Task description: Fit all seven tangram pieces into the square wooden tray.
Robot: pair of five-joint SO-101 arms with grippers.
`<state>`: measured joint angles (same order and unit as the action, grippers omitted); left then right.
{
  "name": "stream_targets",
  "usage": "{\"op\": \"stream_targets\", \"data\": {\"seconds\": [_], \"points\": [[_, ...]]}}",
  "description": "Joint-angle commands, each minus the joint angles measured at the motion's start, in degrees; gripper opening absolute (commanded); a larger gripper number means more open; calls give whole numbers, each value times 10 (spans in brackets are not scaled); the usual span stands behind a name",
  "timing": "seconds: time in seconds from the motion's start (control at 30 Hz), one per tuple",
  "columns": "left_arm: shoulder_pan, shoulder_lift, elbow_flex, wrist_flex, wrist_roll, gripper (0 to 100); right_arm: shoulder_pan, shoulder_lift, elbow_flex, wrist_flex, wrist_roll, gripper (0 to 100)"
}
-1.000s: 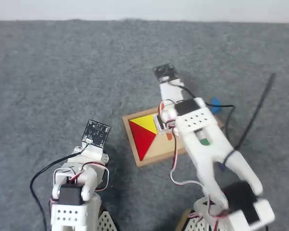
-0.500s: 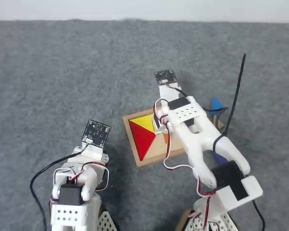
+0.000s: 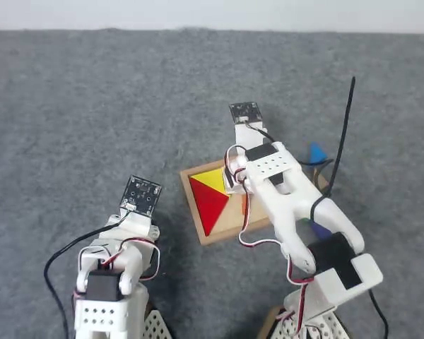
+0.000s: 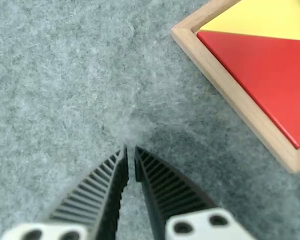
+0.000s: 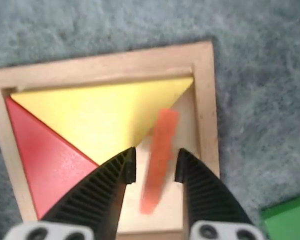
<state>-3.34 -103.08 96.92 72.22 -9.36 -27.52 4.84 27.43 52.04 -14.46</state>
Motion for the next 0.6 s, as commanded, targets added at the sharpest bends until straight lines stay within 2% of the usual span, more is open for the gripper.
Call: {"op": "stream_targets", "data": {"seconds": [0.0, 0.27, 0.47, 0.57], "points": [[-4, -10, -6, 2, -4, 22, -1, -5, -32, -33, -7, 136], [-4, -10, -6, 2, -4, 22, 7, -33, -30, -29, -3, 132], [-4, -10, -6, 2, -4, 22, 40, -76, -29, -7, -2, 129], [-4, -10, -6, 2, -4, 22, 54, -76, -29, -9, 27, 129]]}}
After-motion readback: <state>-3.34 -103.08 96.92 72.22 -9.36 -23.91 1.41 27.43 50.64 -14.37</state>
